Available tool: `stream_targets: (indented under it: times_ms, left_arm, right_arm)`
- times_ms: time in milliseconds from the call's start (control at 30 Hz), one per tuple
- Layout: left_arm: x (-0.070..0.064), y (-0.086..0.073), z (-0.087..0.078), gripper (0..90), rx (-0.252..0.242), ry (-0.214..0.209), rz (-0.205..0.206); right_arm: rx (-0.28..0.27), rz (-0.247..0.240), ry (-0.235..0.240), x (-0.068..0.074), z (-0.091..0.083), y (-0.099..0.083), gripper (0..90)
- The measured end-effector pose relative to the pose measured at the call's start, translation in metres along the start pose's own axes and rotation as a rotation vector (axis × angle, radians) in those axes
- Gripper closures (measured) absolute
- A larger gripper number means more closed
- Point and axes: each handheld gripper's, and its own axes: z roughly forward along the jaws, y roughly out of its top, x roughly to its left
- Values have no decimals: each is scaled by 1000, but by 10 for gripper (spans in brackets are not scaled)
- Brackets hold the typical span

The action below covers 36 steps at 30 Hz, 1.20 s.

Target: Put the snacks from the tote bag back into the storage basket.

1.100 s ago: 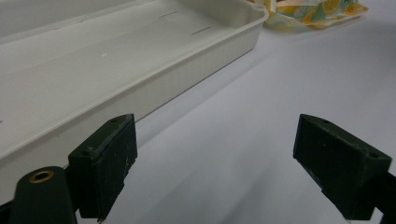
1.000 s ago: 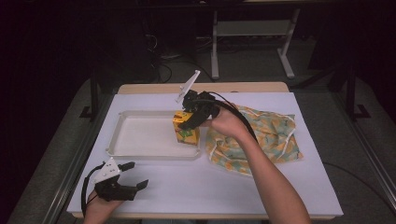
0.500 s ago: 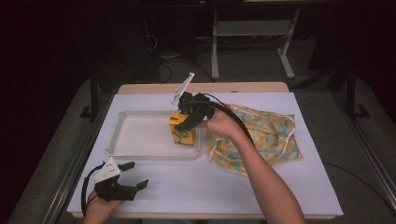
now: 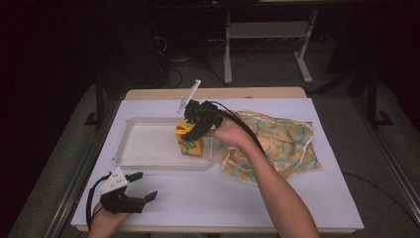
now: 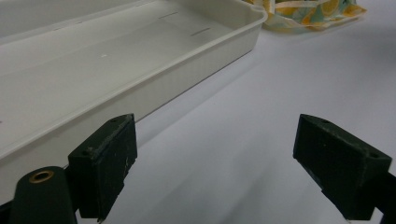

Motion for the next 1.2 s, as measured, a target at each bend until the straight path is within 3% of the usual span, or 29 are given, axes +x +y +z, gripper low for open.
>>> stream_targets:
  times_ms: [1200]
  left_arm:
    - [0, 0, -1, 133, 2, -3, -6]
  right_arm:
    - [44, -17, 28, -3, 33, 3, 494]
